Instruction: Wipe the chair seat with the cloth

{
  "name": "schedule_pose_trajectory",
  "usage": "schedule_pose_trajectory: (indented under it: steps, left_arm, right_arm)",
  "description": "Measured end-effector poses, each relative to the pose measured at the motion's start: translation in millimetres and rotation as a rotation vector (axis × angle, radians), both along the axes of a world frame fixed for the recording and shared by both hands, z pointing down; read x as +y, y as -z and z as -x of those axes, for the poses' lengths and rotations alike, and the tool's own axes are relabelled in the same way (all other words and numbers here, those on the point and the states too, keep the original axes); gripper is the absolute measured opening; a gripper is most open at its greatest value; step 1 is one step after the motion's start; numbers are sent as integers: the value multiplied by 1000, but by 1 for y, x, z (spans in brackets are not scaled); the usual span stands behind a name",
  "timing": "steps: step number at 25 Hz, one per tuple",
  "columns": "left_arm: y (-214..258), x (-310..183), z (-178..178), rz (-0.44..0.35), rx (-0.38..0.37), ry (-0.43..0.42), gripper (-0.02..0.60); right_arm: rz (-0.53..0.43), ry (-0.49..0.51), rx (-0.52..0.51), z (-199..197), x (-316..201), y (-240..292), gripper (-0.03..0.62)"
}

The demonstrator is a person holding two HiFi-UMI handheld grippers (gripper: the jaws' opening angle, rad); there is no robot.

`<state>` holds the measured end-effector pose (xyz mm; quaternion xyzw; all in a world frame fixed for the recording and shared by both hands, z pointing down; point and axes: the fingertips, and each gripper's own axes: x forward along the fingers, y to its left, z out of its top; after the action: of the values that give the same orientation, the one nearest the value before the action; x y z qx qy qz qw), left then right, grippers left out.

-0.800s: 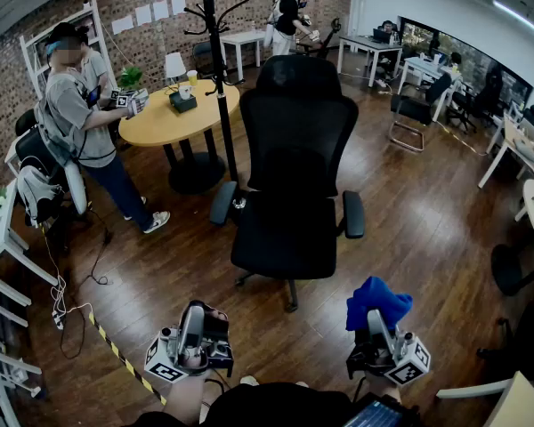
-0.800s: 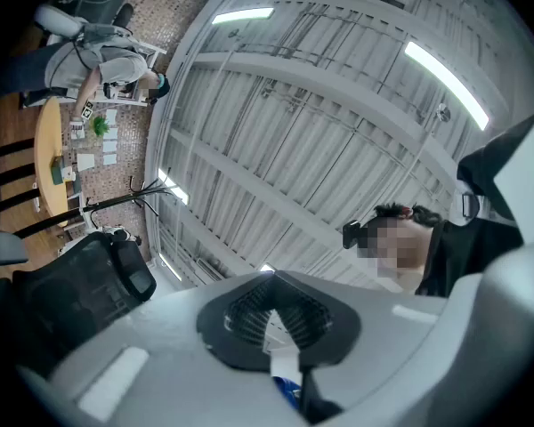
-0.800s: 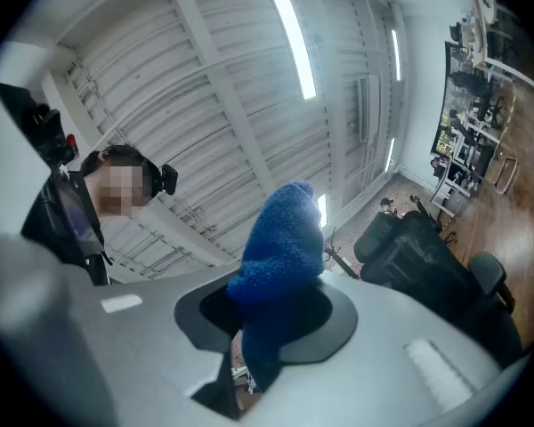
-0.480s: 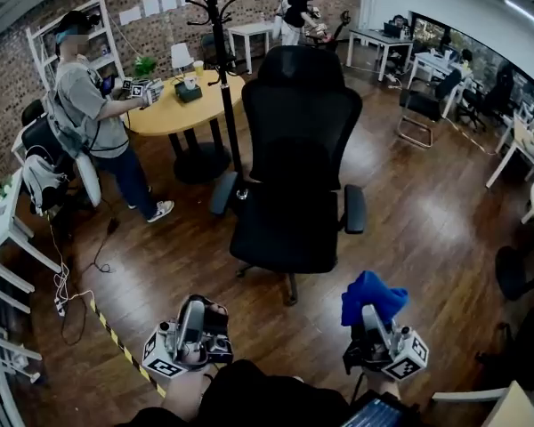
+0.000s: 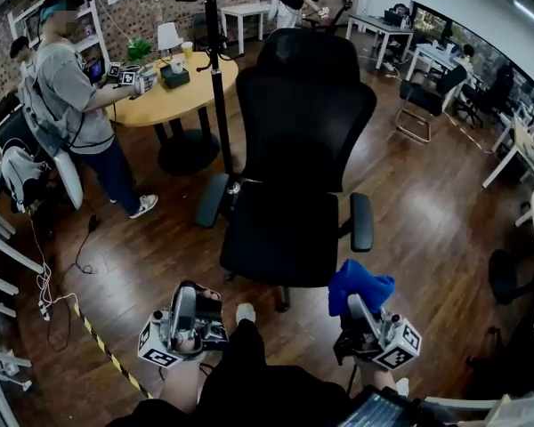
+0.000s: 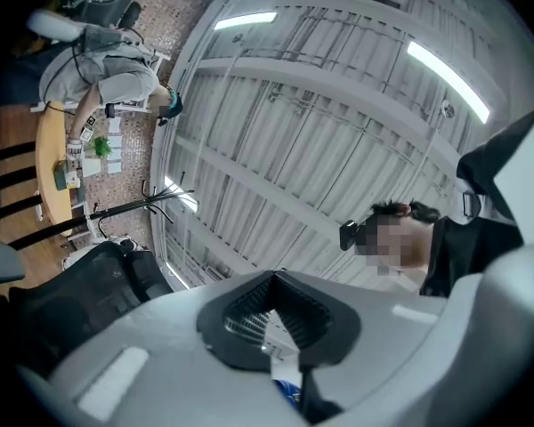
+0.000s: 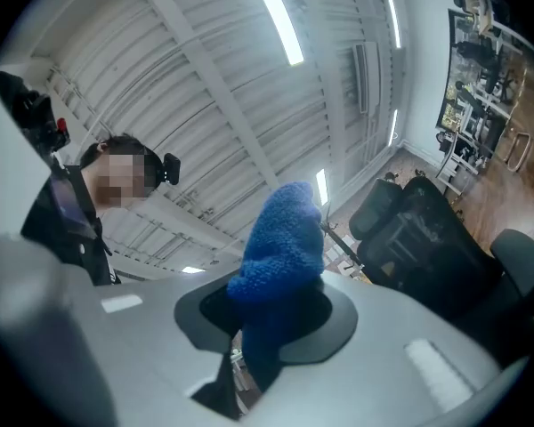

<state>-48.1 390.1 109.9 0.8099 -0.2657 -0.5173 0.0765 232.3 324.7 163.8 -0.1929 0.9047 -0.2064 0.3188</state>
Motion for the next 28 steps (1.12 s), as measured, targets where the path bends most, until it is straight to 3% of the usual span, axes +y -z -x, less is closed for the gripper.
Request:
schedule_pose_trajectory:
  steps: [5,9,14,19,23,28]
  left_arm:
    - [-13,-128,56,9,38,-69,-6]
    - [-13,-211,84,42,21,-120,-6]
    - [-38,-268,82,138,37,-158,-6]
    - [-60,-318,81,236,48,-139,-6]
    - [-93,-342,88,318,49,-100,-6]
    - [-154,-348,102,363,83,-64,-6]
  right_arm:
    - [22,-49,61,62,-108,-6,80]
    - [49,-63,129,109,-179,-11,80]
    - [117,-59,179,124,-235,-39,80]
    - [183,-53,195,140,-307,-60,80]
    - [279,-31,297,170,-369,-126,80]
    - [334,17,543,244,-455,-265,80]
